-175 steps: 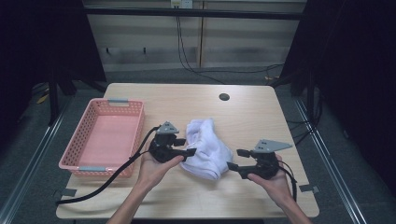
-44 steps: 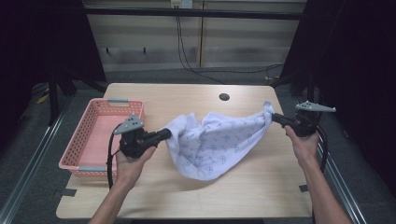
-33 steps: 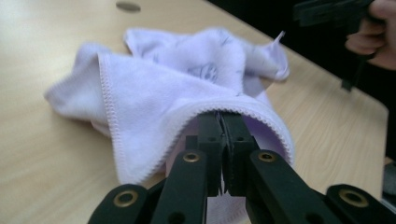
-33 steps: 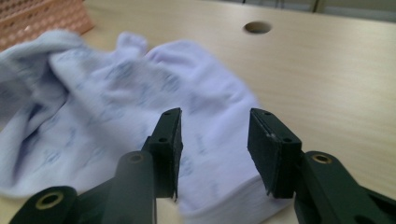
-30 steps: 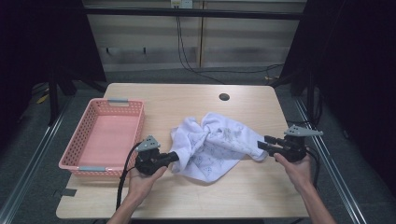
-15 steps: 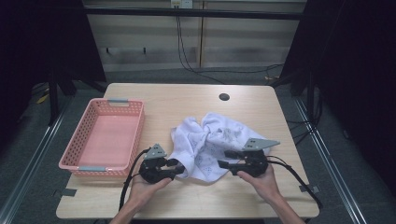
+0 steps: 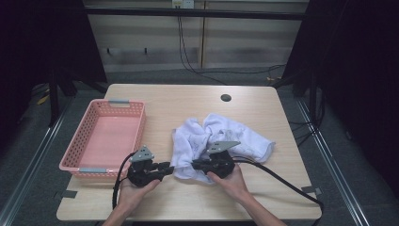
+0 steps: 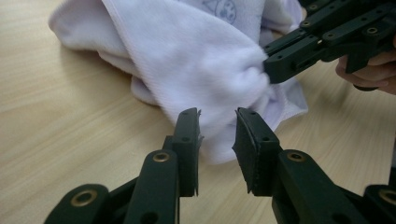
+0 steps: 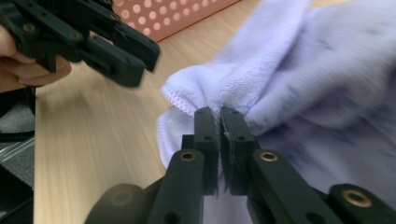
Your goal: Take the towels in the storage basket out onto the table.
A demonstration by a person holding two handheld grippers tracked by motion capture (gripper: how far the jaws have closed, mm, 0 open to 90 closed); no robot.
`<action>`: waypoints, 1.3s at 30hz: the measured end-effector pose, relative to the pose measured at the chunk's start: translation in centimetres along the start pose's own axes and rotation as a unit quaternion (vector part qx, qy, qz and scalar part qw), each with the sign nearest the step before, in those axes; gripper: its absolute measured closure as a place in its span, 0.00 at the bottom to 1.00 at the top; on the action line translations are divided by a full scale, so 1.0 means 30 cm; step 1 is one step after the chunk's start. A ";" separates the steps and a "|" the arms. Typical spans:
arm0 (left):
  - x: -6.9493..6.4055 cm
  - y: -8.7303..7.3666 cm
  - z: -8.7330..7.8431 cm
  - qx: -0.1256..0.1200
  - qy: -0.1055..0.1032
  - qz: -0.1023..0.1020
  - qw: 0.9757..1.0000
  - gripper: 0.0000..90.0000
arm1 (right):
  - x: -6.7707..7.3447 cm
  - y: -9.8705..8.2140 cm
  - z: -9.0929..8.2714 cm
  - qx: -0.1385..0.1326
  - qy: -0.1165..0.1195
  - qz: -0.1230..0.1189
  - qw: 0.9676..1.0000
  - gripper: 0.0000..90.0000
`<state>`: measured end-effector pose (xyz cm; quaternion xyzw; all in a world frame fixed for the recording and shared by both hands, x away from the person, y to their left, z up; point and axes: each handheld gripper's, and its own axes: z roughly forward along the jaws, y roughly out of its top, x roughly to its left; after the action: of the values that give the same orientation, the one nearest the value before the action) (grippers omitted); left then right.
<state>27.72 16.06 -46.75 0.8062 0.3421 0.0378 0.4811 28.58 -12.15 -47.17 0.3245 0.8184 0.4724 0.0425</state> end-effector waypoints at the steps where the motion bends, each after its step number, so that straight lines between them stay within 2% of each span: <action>1: 0.000 0.000 0.000 0.000 0.000 0.000 1.000 0.77 | 0.000 0.000 0.000 0.000 0.000 0.000 1.000 0.97; 3: 0.002 0.006 -0.003 -0.008 0.002 -0.002 1.000 0.77 | -0.017 -0.010 -0.064 -0.002 -0.005 -0.001 1.000 0.97; 4: 0.003 0.008 0.000 -0.008 0.002 -0.004 1.000 0.74 | -0.031 -0.031 -0.137 0.003 -0.013 -0.007 1.000 0.98; 5: 0.003 0.013 0.005 -0.008 0.007 -0.006 1.000 0.74 | -0.031 -0.031 -0.137 0.003 -0.013 -0.007 1.000 0.98; 6: 0.002 0.018 0.010 -0.008 0.011 -0.003 1.000 0.74 | -0.037 -0.048 -0.174 0.001 -0.021 -0.008 1.000 0.98; 10: -0.004 0.039 0.023 -0.012 0.011 0.002 1.000 0.71 | -0.075 -0.148 -0.306 0.007 -0.042 0.012 0.999 0.98; 11: -0.004 0.042 0.025 -0.014 0.009 0.001 1.000 0.70 | -0.097 -0.187 -0.346 0.010 -0.057 0.021 0.998 0.98; 12: -0.006 0.048 0.029 -0.015 0.012 0.004 1.000 0.70 | -0.112 -0.206 -0.365 0.010 -0.062 0.031 0.998 0.98; 13: -0.008 0.055 0.037 -0.012 0.014 0.010 1.000 0.70 | -0.112 -0.206 -0.365 0.010 -0.062 0.031 0.998 0.98; 16: -0.013 0.073 0.086 -0.005 0.005 0.020 1.000 0.66 | -0.164 -0.242 -0.412 0.015 -0.099 0.044 0.994 0.96; 17: -0.016 0.076 0.106 0.000 0.004 0.022 1.000 0.64 | -0.181 -0.249 -0.424 0.016 -0.112 0.045 0.993 0.93; 19: -0.021 0.083 0.142 0.007 0.001 0.028 1.000 0.61 | -0.207 -0.265 -0.444 0.011 -0.118 0.068 0.991 0.85; 20: -0.026 0.089 0.164 0.009 -0.004 0.026 1.000 0.60 | -0.214 -0.274 -0.458 0.004 -0.125 0.075 0.989 0.76; 21: -0.029 0.092 0.174 0.011 -0.008 0.028 0.999 0.59 | -0.208 -0.279 -0.474 -0.002 -0.124 0.078 0.989 0.69; 22: -0.036 0.095 0.187 0.015 -0.016 0.034 0.999 0.58 | -0.198 -0.280 -0.485 -0.006 -0.126 0.078 0.989 0.67; 23: -0.042 0.098 0.196 0.018 -0.020 0.039 0.999 0.57 | -0.166 -0.283 -0.515 -0.020 -0.122 0.076 0.989 0.64; 24: -0.057 0.099 0.219 0.019 -0.035 0.043 0.998 0.56 | -0.147 -0.286 -0.532 -0.031 -0.118 0.072 0.990 0.63; 25: -0.057 0.099 0.219 0.019 -0.035 0.043 0.998 0.57 | -0.147 -0.286 -0.532 -0.031 -0.118 0.072 0.990 0.63; 26: -0.064 0.098 0.233 0.027 -0.037 0.048 0.998 0.57 | -0.126 -0.291 -0.546 -0.037 -0.119 0.068 0.990 0.63; 27: -0.070 0.094 0.243 0.033 -0.031 0.053 0.998 0.61 | -0.101 -0.298 -0.555 -0.042 -0.111 0.063 0.991 0.63; 28: -0.071 0.091 0.249 0.038 -0.035 0.057 0.997 0.65 | -0.080 -0.304 -0.556 -0.042 -0.105 0.059 0.992 0.63; 29: -0.071 0.084 0.258 0.042 -0.043 0.064 0.996 0.76 | -0.066 -0.307 -0.553 -0.041 -0.103 0.054 0.992 0.64; 30: -0.072 0.080 0.264 0.044 -0.039 0.061 0.996 0.82 | -0.045 -0.305 -0.542 -0.038 -0.097 0.046 0.993 0.66; 31: -0.071 0.075 0.269 0.047 -0.051 0.057 0.996 0.90 | -0.033 -0.298 -0.530 -0.039 -0.086 0.043 0.995 0.67; 32: -0.072 0.072 0.272 0.048 -0.052 0.059 0.996 0.96 | -0.026 -0.284 -0.516 -0.043 -0.076 0.040 0.995 0.68; 33: -0.075 0.068 0.276 0.050 -0.051 0.058 0.996 0.98 | -0.022 -0.273 -0.506 -0.046 -0.071 0.037 0.996 0.69; 34: -0.076 0.066 0.278 0.054 -0.059 0.056 0.995 0.98 | -0.014 -0.237 -0.461 -0.043 -0.045 0.022 0.998 0.73; 35: -0.078 0.065 0.279 0.050 -0.061 0.055 0.995 0.98 | -0.014 -0.237 -0.461 -0.043 -0.045 0.022 0.998 0.73; 36: -0.081 0.063 0.276 0.049 -0.063 0.050 0.996 0.98 | -0.014 -0.230 -0.442 -0.039 -0.036 0.022 0.998 0.73; 37: -0.082 0.062 0.274 0.052 -0.068 0.047 0.995 0.98 | -0.017 -0.226 -0.403 -0.021 -0.034 0.020 0.999 0.71; 39: -0.089 0.055 0.263 0.055 -0.074 0.044 0.995 0.98 | -0.028 -0.240 -0.349 0.021 -0.044 0.006 0.999 0.66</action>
<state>29.61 8.08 -48.93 0.8463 0.2714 -0.0195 0.4581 21.77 -22.91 -47.38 0.3504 0.8238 0.4402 0.0690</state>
